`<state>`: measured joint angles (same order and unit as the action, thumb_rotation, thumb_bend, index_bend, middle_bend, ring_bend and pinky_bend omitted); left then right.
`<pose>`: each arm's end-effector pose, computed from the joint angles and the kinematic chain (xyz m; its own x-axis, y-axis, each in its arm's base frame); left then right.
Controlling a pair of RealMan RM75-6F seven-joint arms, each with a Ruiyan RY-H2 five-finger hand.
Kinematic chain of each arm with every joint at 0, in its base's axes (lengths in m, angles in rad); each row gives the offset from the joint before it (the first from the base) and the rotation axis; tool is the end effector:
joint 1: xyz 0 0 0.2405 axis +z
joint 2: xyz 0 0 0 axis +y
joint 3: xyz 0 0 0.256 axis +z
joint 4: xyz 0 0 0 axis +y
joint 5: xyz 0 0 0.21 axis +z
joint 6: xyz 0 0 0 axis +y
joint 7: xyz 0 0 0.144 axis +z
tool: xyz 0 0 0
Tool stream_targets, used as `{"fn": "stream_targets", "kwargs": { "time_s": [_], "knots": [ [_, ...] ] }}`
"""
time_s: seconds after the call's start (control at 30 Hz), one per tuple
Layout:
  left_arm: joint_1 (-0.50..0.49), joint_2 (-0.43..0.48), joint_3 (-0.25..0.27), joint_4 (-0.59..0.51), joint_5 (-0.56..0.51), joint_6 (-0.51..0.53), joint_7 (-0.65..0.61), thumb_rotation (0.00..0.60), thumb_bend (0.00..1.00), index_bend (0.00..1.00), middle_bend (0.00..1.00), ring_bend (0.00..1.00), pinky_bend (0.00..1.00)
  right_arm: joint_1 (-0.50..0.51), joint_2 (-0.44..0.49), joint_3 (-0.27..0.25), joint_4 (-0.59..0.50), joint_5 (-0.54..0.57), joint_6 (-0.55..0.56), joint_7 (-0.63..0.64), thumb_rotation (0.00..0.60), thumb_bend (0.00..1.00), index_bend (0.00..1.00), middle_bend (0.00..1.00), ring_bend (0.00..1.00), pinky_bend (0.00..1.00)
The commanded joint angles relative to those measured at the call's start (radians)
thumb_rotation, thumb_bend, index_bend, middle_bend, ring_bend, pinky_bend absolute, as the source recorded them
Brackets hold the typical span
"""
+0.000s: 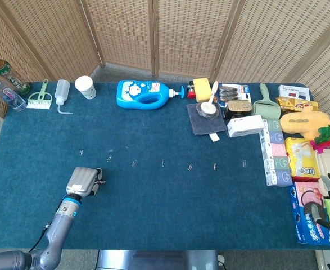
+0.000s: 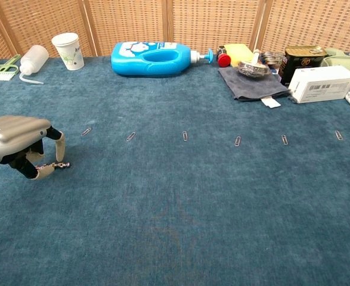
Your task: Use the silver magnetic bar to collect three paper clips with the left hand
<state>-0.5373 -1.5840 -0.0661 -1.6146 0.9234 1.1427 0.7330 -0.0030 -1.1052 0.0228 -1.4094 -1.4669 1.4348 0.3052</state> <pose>-0.2120 0.2686 -0.0292 0.5730 0.3600 0.7362 0.8169 -0.1792 -0.5482 -0.3744 -0.1459 0.1812 0.3022 -0.0759 0.9502 -0.9405 0.1390 0.3102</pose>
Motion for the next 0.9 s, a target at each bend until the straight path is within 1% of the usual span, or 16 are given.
{"fn": "stream_targets", "kwargs": {
  "time_s": [0.03,0.5,0.73,0.9],
  "knots": [
    [-0.003,-0.002,0.001,0.0,-0.006,0.001,0.005,0.6,0.36,0.45,1.0,1.0,1.0,-0.001,0.0,0.0,0.001,0.002,0.0,0.001,0.53,0.51,0.0,0.0,0.0,0.0],
    [-0.018,-0.017,-0.004,0.017,-0.04,-0.003,0.008,0.6,0.36,0.47,1.0,1.0,1.0,-0.005,-0.004,0.002,0.01,0.007,-0.004,0.008,0.528,0.51,0.0,0.0,0.0,0.0],
    [-0.023,-0.02,-0.001,0.02,-0.052,-0.001,0.015,0.6,0.36,0.52,1.0,1.0,1.0,-0.008,-0.003,0.003,0.012,0.01,-0.007,0.009,0.53,0.51,0.0,0.0,0.0,0.0],
    [-0.027,-0.02,-0.001,0.016,-0.07,-0.001,0.023,0.6,0.36,0.52,1.0,1.0,1.0,-0.01,-0.002,0.003,0.012,0.011,-0.005,0.012,0.53,0.51,0.0,0.0,0.0,0.0]
  ]
}}
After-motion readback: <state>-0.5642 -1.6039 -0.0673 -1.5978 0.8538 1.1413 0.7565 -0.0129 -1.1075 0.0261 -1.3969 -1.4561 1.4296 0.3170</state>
